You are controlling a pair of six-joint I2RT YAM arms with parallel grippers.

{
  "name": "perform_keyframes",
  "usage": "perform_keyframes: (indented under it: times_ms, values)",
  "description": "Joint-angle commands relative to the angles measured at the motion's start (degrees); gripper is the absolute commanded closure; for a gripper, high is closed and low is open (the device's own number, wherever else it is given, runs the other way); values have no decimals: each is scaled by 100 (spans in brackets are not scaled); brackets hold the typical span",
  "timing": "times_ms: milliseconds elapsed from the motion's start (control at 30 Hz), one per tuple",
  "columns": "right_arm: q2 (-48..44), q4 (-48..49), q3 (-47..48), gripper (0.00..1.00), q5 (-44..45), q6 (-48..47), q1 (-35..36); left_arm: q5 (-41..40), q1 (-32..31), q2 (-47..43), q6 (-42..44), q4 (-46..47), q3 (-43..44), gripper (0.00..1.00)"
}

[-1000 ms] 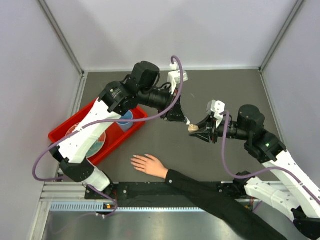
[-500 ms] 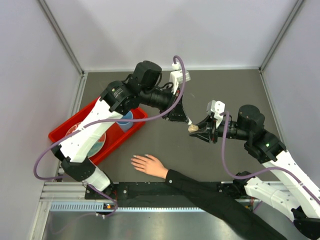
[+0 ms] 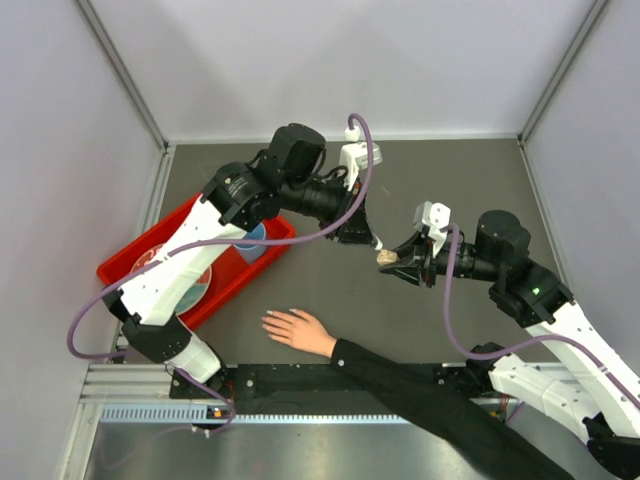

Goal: Paint the nails

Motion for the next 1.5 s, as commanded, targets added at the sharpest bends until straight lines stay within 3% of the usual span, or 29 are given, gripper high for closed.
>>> perform_keyframes:
  times_ms: [0,633,1067,1267,1467]
  values:
    - [-64,195,324,100,-83,-70,15,22,-101,93,94,8,108,100]
    - [33,195,386,100,-127,-52,42,-163,-260,233,173,-107,169,100]
    - [191,590,527,100,-136,440,42,-963,-638,374,498,-370,117,100]
    - [86,1379,395,100,-345,694,42,-348,-646,128,630,191,-314,100]
    - [94,1925,412,100,-1362,1088,33,1231,-646,-48,1392,368,-586,100]
